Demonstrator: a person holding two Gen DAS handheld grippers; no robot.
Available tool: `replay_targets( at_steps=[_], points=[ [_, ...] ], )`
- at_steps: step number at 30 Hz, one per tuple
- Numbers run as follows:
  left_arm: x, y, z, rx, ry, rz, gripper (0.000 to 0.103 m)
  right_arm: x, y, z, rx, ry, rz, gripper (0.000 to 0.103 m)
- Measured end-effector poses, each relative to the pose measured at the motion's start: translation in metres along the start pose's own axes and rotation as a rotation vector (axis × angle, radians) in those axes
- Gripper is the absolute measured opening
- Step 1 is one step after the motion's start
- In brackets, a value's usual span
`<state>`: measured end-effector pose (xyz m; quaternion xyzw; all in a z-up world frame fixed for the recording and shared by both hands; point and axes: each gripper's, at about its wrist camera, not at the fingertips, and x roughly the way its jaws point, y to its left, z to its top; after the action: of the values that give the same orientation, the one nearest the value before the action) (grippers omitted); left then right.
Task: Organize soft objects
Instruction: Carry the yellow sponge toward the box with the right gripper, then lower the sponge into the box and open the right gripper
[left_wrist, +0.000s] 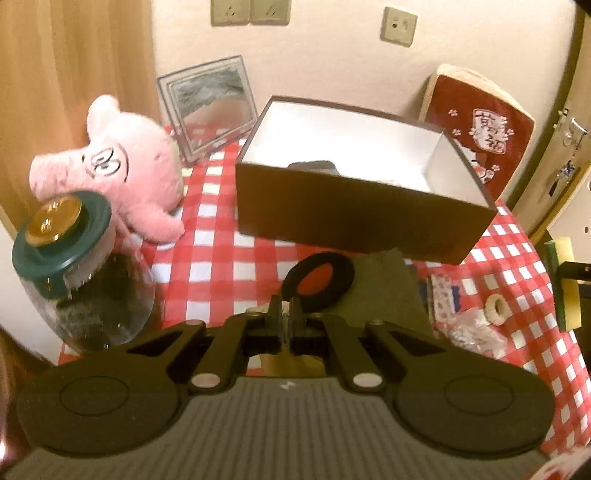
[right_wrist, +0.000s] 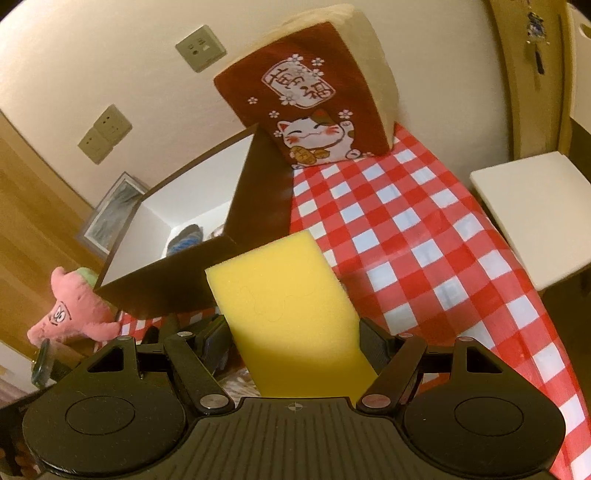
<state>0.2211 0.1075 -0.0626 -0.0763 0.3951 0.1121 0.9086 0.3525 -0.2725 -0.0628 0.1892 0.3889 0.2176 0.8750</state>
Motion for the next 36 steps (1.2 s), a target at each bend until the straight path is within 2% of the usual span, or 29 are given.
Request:
replay_targets(
  at_steps=[10, 24, 30, 36],
  points=[
    [-0.007, -0.018, 0.040, 0.067, -0.074, -0.036, 0.003, 0.005, 0.037, 0.027, -0.124, 0.005, 0.055, 0.074],
    [0.008, -0.050, 0.127, 0.133, -0.203, -0.086, 0.003, 0.044, 0.107, 0.078, -0.285, 0.004, 0.115, 0.074],
    [0.035, -0.068, 0.156, 0.149, -0.197, -0.124, 0.003, 0.074, 0.128, 0.101, -0.301, 0.005, 0.114, 0.074],
    [0.076, -0.081, 0.177, 0.139, -0.153, -0.160, 0.003, 0.108, 0.136, 0.119, -0.281, 0.015, 0.077, 0.074]
  ],
)
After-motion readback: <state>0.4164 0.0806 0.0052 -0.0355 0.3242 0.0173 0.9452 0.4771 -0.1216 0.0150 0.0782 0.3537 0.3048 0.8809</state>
